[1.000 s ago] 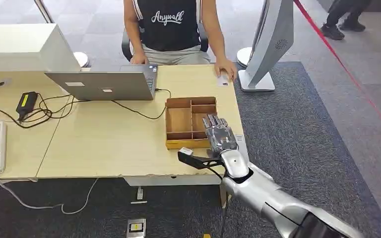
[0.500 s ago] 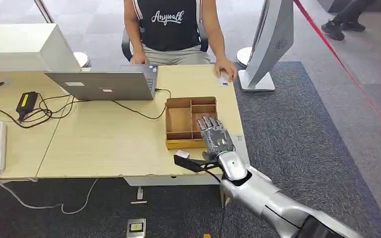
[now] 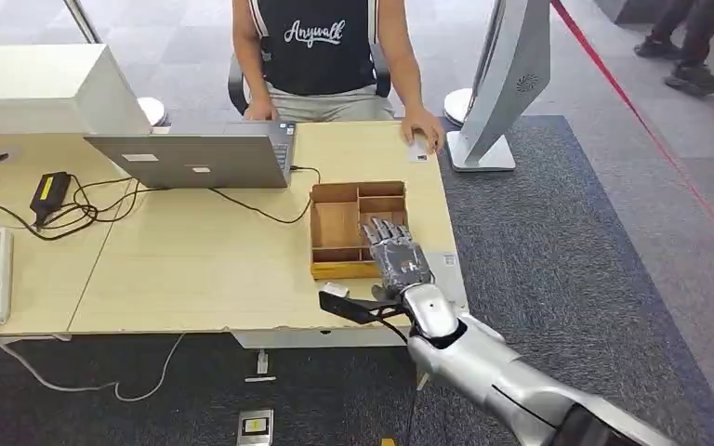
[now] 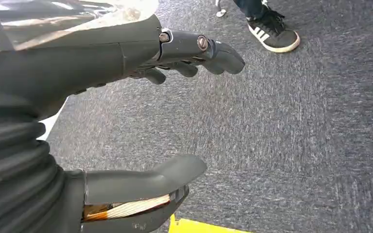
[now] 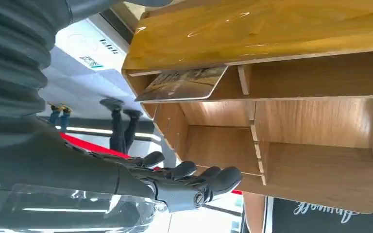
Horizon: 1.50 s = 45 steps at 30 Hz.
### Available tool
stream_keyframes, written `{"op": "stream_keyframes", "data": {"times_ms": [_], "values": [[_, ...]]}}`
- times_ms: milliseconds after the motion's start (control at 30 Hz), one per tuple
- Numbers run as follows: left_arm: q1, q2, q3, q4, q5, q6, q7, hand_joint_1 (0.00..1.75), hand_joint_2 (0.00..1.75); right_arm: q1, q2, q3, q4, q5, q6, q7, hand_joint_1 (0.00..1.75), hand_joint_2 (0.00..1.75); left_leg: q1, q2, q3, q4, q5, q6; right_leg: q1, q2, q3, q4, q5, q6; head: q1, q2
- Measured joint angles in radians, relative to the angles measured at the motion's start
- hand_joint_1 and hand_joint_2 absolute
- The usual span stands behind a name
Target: Pass the card to the sensor for recognition and then transmit it.
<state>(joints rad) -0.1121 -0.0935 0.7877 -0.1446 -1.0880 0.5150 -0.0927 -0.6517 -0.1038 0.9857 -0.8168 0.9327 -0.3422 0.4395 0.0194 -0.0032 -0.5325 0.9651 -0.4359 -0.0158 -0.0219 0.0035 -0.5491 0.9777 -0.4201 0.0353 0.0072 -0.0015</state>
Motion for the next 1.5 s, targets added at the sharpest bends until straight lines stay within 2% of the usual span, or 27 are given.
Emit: {"op": "stream_keyframes", "data": {"times_ms": [467,500,533,1500], "values": [[-0.002,-0.001,0.008,0.001,-0.017,0.0,-0.004,0.0,1.75,-0.019,0.01,0.0,0.05,-0.027,-0.004,-0.011,0.03,1.75,0.0,0.0,0.0,0.0,0.0,0.0,0.0,0.0,0.0,0.0,0.0,0.0,0.0,0.0],[-0.002,-0.001,0.008,0.001,-0.019,0.0,-0.004,0.0,1.75,-0.02,0.01,0.0,0.055,-0.031,-0.006,-0.015,0.45,1.75,0.0,0.0,0.0,0.0,0.0,0.0,0.0,0.0,0.0,0.0,0.0,0.0,0.0,0.0],[-0.002,-0.002,0.008,0.001,-0.022,0.0,-0.004,0.0,1.75,-0.022,0.011,0.0,0.06,-0.033,-0.007,-0.016,1.75,1.75,0.0,0.0,0.0,0.0,0.0,0.0,0.0,0.0,0.0,0.0,0.0,0.0,0.0,0.0],[-0.006,-0.004,0.033,0.003,-0.05,0.005,-0.015,0.0,1.75,-0.04,0.026,0.0,0.13,-0.052,-0.039,-0.026,1.75,1.75,0.0,0.0,0.0,0.0,0.0,0.0,0.0,0.0,0.0,0.0,0.0,0.0,0.0,0.0]]}}
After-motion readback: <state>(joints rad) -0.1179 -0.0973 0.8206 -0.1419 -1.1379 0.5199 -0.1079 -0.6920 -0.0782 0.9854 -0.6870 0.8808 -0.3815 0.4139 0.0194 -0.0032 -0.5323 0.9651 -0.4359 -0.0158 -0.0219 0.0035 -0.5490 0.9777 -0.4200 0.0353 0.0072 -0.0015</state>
